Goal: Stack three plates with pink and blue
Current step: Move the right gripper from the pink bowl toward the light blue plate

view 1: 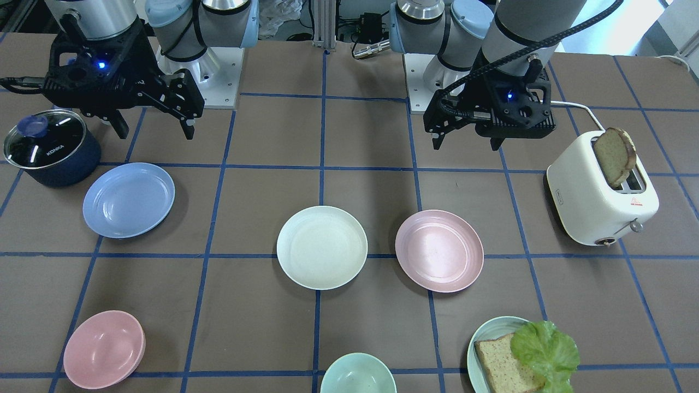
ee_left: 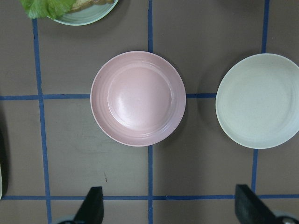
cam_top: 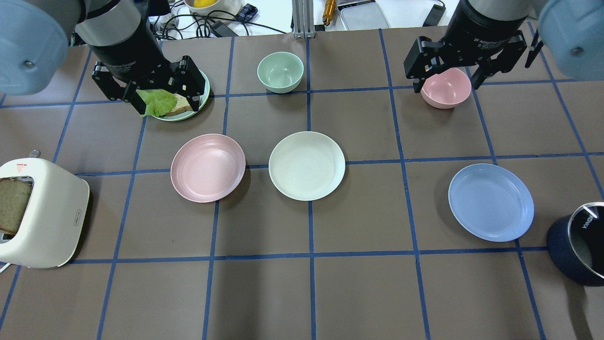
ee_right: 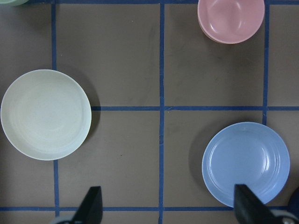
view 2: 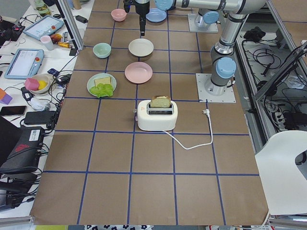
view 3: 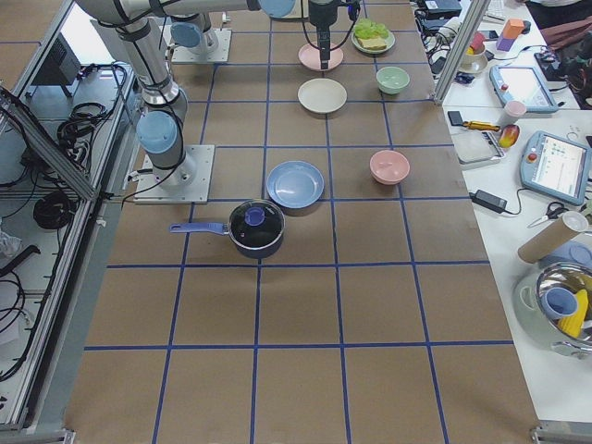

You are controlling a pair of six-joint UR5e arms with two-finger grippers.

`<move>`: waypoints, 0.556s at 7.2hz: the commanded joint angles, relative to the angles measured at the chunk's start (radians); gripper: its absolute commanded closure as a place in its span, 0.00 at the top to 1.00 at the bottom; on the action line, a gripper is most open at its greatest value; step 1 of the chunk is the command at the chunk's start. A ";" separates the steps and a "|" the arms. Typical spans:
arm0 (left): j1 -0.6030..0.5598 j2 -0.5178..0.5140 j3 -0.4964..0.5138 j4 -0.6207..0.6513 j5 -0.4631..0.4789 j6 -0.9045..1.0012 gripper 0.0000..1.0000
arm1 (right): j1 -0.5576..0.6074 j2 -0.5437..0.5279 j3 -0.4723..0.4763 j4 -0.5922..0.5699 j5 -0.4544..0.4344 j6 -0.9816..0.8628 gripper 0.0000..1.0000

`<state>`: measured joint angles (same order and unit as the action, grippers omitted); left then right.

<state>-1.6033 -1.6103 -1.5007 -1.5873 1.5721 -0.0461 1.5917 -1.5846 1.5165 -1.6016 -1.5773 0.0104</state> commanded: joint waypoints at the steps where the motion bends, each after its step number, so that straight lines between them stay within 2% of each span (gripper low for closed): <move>1: 0.002 0.000 -0.001 0.004 0.000 0.000 1.00 | 0.004 -0.026 0.004 0.002 0.000 0.002 1.00; 2: 0.002 0.000 -0.001 0.004 0.000 -0.001 1.00 | -0.010 -0.012 0.008 0.002 0.002 -0.018 1.00; 4: 0.002 0.004 -0.001 0.004 0.002 0.002 1.00 | -0.096 0.018 0.101 -0.021 0.009 -0.111 1.00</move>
<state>-1.6009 -1.6088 -1.5013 -1.5831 1.5727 -0.0467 1.5506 -1.5815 1.5596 -1.6099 -1.5774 -0.0404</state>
